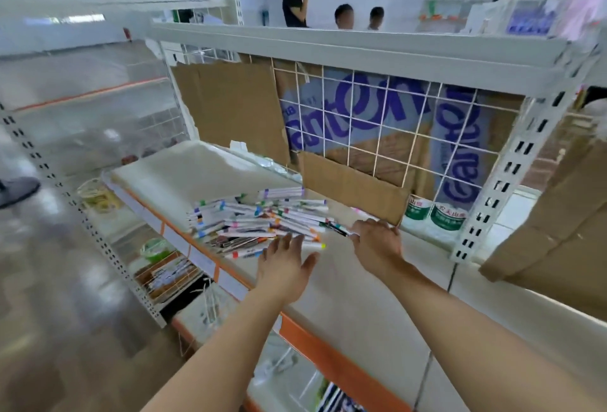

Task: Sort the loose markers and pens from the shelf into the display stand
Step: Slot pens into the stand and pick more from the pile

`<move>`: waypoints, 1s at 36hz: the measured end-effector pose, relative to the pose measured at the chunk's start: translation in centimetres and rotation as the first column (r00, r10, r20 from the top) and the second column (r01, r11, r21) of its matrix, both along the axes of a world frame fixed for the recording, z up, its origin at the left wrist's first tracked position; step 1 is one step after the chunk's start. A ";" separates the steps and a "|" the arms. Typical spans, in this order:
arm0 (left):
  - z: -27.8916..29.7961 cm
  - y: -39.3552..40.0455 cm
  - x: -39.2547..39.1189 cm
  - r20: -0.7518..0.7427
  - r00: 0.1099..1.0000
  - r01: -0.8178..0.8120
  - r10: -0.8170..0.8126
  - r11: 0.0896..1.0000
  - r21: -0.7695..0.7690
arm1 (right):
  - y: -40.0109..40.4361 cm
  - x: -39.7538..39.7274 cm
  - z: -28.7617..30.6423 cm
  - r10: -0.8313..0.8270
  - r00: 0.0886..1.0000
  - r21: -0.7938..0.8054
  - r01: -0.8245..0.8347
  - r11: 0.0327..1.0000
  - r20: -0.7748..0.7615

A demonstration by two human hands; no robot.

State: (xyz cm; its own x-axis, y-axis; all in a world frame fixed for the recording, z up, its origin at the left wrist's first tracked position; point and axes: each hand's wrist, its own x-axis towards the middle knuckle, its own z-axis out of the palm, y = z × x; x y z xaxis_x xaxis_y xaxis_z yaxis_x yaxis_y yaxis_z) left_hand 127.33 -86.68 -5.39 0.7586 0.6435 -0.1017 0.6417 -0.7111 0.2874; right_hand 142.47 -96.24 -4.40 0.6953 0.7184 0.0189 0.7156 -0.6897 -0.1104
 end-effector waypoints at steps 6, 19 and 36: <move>-0.8 3.5 2.7 0.031 0.995 0.099 -0.098 0.994 -0.035 | 2.9 1.0 -0.9 -0.104 0.995 -0.019 0.104 0.994 0.010; -2.2 6.4 6.5 0.156 0.954 0.261 -0.256 0.965 -0.010 | 5.0 1.9 -2.3 -0.166 0.985 -0.162 0.170 0.972 0.040; -2.3 3.7 8.2 0.356 0.935 0.106 0.000 0.955 -0.278 | 2.8 2.2 -1.6 -0.296 0.917 -0.050 0.293 0.955 -0.267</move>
